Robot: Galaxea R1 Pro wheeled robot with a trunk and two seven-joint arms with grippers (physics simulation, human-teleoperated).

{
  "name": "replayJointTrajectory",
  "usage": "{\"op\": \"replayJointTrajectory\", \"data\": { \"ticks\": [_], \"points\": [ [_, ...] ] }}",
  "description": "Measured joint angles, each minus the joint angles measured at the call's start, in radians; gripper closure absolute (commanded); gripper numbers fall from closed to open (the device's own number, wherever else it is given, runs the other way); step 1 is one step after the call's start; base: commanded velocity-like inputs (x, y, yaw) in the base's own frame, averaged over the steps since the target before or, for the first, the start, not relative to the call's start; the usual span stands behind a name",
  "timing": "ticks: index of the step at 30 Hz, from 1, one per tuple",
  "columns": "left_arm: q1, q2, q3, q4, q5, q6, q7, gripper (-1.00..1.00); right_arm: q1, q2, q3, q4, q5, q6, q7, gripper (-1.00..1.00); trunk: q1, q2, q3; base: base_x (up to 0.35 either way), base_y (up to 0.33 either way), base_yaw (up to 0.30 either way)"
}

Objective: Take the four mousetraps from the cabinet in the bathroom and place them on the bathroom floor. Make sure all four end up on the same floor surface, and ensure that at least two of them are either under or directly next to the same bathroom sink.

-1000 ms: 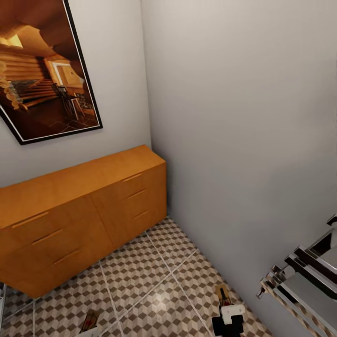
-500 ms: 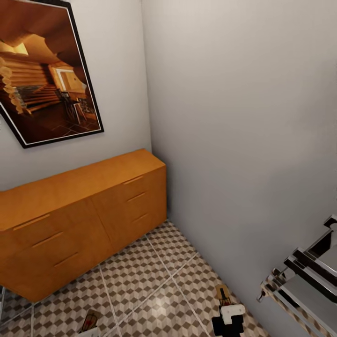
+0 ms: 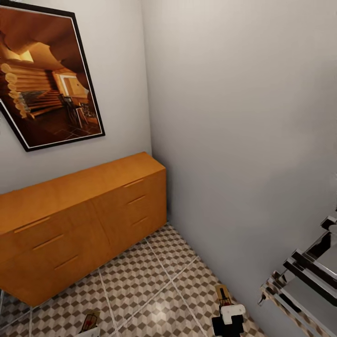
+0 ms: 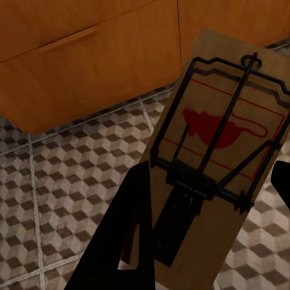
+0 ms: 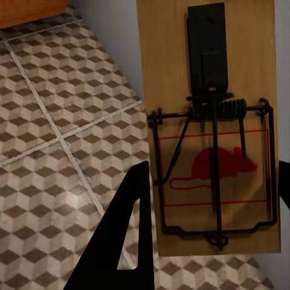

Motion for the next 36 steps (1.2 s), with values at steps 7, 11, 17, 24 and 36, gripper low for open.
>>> {"op": "replayJointTrajectory", "data": {
  "ticks": [7, 11, 17, 24, 36],
  "points": [
    [0.000, 0.000, 0.000, 0.000, 0.000, 0.000, 0.000, 1.00, 0.000, 0.000, 0.000, 0.000, 0.000, 0.000, 0.000, 1.00, 0.000, 0.000, 0.011, 0.000, 0.000, 0.000],
    [0.000, 0.000, 0.000, 0.000, 0.000, 0.000, 0.000, 1.00, 0.000, 0.000, 0.000, 0.000, 0.000, 0.000, 0.000, 1.00, 0.000, 0.000, 0.018, 0.000, 0.000, 0.000],
    [0.000, 0.000, 0.000, 0.000, 0.000, 0.000, 0.000, 1.00, 0.000, 0.000, 0.000, 0.000, 0.000, 0.000, 0.000, 1.00, 0.000, 0.000, 0.028, 0.000, 0.000, 0.000],
    [0.000, 0.000, 0.000, 0.000, 0.000, 0.000, 0.000, 1.00, 0.000, 0.000, 0.000, 0.000, 0.000, 0.000, 0.000, 1.00, 0.000, 0.000, 0.039, 0.000, 0.000, 0.000],
    [0.000, 0.000, 0.000, 0.000, 0.000, 0.000, 0.000, 1.00, 0.000, 0.001, 0.000, 0.000, 0.000, 0.000, 0.000, 1.00, 0.000, 0.000, 0.058, 0.000, 0.000, 0.000]
  ]
}}
